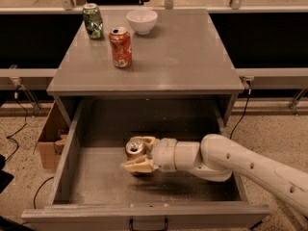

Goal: Pick orange can from top drawer and place on counter

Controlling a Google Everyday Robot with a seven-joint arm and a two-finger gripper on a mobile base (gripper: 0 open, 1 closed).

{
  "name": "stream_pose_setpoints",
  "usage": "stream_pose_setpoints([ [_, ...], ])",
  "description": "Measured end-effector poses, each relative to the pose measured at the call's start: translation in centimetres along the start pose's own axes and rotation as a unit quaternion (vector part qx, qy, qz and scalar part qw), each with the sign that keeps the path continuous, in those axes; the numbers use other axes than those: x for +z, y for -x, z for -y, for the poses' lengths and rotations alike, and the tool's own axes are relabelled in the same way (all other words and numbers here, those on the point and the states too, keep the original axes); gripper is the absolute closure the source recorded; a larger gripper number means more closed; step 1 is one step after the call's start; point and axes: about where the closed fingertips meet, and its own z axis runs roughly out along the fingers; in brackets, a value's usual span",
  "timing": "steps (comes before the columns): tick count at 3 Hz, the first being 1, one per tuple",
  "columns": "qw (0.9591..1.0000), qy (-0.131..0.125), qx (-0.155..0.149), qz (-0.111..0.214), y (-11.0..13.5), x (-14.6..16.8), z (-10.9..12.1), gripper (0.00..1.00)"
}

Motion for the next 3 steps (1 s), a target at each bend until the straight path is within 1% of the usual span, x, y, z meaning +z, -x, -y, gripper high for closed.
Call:
stream_pose_setpoints([
  [1,0.9989,-0.024,0.008,0.039,2.4,-1.8,-0.7,0.64],
  [2,0.9958,-0.059,0.024,0.065,6.7,-7.9,-1.8,0.87],
  [3,0.9928,-0.105,0.007,0.056,13.7,-16.2,-0.8,1.0],
])
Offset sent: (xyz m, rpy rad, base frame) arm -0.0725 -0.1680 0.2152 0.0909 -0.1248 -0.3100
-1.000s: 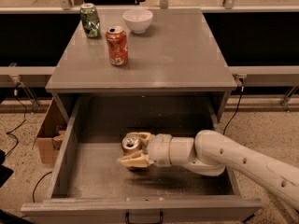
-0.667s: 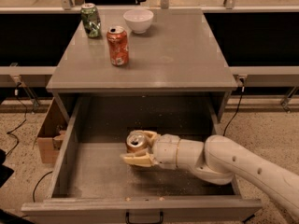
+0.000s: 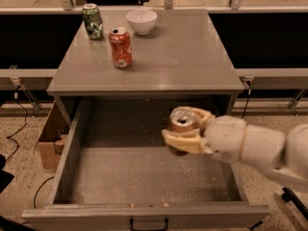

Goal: Pick orange can from top drawer and place on counter

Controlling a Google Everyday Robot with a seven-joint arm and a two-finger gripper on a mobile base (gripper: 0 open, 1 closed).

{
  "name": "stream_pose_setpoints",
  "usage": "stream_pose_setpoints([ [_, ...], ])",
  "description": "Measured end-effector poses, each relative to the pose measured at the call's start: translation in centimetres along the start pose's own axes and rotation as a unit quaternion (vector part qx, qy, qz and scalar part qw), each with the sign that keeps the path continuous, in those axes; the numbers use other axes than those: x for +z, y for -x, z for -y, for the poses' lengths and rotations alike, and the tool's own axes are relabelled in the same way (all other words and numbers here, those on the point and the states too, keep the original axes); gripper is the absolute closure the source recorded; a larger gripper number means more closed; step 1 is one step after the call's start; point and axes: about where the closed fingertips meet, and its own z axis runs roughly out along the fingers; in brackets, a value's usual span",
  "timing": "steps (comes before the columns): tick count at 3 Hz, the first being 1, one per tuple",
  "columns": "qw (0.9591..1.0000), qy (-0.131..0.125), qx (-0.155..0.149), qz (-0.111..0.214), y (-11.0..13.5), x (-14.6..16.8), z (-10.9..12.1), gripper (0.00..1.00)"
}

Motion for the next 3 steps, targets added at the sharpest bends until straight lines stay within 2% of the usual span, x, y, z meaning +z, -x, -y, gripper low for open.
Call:
stream_pose_setpoints([
  [1,0.9985,-0.044,-0.023,-0.023,7.4,-5.0,4.8,1.0],
  [2,0.9963,-0.073,-0.022,-0.038,11.0,-5.6,10.8,1.0],
  [3,0.9936,-0.109,-0.012,-0.03,14.3,-4.5,18.4,1.0],
])
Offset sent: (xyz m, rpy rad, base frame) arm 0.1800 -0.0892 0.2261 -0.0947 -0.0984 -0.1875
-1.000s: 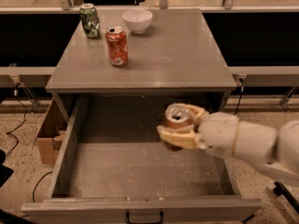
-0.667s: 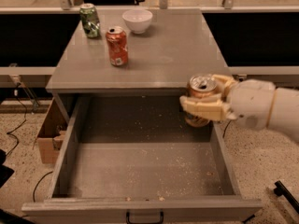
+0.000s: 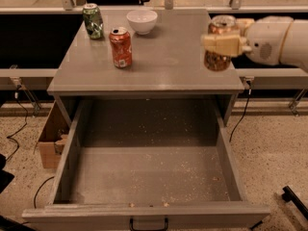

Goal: Pick orange can from top drawer and place on counter

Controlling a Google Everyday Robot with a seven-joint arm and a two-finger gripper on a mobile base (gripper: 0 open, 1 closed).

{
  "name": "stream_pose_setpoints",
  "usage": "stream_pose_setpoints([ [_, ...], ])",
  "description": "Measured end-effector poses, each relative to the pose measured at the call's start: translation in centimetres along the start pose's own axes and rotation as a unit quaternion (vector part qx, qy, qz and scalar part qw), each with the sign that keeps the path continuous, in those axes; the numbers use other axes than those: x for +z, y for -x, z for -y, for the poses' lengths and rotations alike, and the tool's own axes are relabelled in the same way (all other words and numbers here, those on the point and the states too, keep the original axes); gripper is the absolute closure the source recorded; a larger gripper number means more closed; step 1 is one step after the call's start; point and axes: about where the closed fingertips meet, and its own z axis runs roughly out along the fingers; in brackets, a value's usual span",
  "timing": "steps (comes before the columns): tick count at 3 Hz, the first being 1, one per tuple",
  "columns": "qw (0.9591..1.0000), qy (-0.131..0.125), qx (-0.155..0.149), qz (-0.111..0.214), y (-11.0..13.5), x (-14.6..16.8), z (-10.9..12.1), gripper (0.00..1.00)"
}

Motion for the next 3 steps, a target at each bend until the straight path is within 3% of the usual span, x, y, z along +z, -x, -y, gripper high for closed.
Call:
stream_pose_setpoints([
  [1,0.9994,-0.018,0.016,0.025,2.7,4.6,4.7,1.0],
  [2,0.9979,-0.029,0.025,0.053,3.6,9.1,7.9,1.0],
  [3,0.9978,-0.028,0.028,0.054,1.5,13.7,9.6,1.0],
])
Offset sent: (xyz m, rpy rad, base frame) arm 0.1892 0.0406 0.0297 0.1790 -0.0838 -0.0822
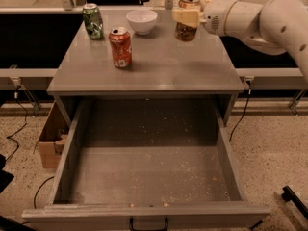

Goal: Pick orange can from top drawer and place on counter

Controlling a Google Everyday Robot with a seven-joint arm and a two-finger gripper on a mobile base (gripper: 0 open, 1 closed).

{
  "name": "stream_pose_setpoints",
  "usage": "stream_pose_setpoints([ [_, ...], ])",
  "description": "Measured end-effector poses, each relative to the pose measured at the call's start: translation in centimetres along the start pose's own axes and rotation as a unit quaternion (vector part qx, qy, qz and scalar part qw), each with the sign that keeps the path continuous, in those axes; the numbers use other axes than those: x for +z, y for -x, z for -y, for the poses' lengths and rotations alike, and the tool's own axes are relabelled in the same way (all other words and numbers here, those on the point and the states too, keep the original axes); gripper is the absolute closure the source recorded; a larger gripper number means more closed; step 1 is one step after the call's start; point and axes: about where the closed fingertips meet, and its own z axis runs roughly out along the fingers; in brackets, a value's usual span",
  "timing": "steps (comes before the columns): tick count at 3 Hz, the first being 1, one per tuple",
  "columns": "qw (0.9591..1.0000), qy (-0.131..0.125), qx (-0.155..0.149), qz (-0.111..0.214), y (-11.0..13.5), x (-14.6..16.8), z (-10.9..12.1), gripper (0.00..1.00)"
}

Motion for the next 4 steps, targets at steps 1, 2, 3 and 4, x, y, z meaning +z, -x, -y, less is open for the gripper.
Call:
stream_pose_setpoints([
  [1,0.9999,-0.004,0.01,0.002,-4.0,2.5,1.1,1.0],
  [2,0.9997,-0.011,0.022,0.004,-8.6,4.1,1.9,1.0],
  [3,0.9996,-0.012,0.024,-0.007,-11.0,4.8,2.0,0.82],
  [4,0.9996,-0.012,0.024,-0.007,-10.1,4.7,2.1,0.59],
])
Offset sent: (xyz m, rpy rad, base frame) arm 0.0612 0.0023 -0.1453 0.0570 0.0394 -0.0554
